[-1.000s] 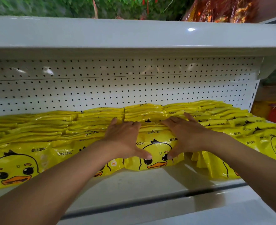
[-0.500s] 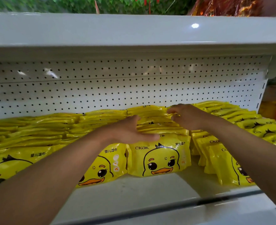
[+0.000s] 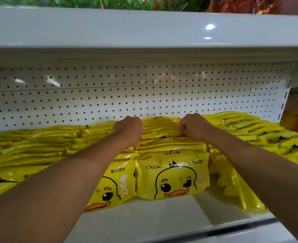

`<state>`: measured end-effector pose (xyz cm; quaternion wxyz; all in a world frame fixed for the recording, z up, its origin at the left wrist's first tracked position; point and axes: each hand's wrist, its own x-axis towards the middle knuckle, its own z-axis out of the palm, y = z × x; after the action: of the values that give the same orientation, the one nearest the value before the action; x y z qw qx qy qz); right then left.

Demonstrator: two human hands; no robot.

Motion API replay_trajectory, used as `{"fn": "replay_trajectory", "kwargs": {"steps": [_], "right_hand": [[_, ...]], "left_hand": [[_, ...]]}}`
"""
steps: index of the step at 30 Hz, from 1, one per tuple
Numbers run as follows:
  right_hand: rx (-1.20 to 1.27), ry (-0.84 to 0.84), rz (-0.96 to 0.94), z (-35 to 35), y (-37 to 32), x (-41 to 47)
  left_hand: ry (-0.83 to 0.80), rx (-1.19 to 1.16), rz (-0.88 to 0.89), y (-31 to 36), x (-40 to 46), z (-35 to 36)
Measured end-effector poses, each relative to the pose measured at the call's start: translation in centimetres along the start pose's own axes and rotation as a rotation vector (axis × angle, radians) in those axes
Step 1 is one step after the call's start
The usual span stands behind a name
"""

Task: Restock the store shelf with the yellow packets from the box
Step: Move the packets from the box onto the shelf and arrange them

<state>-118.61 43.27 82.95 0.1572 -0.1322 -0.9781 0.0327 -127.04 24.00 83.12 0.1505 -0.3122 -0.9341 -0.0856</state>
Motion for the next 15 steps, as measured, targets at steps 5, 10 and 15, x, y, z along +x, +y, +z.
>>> {"fn": "replay_trajectory", "kwargs": {"steps": [5,10,15], "right_hand": [[0.217,0.048,-0.026,-2.1,0.8,-3.0],[0.394,0.052,-0.2,-3.9,0.7,-9.0],[-0.053,-0.225,-0.226,-2.7,-1.2,-12.8]], "left_hand": [[0.054,-0.061,0.034,0.8,-2.4,-1.5],[0.376,-0.001,0.288,2.4,-10.2,-1.6],[0.168,0.209,0.315,3.4,-14.2,0.4]]}}
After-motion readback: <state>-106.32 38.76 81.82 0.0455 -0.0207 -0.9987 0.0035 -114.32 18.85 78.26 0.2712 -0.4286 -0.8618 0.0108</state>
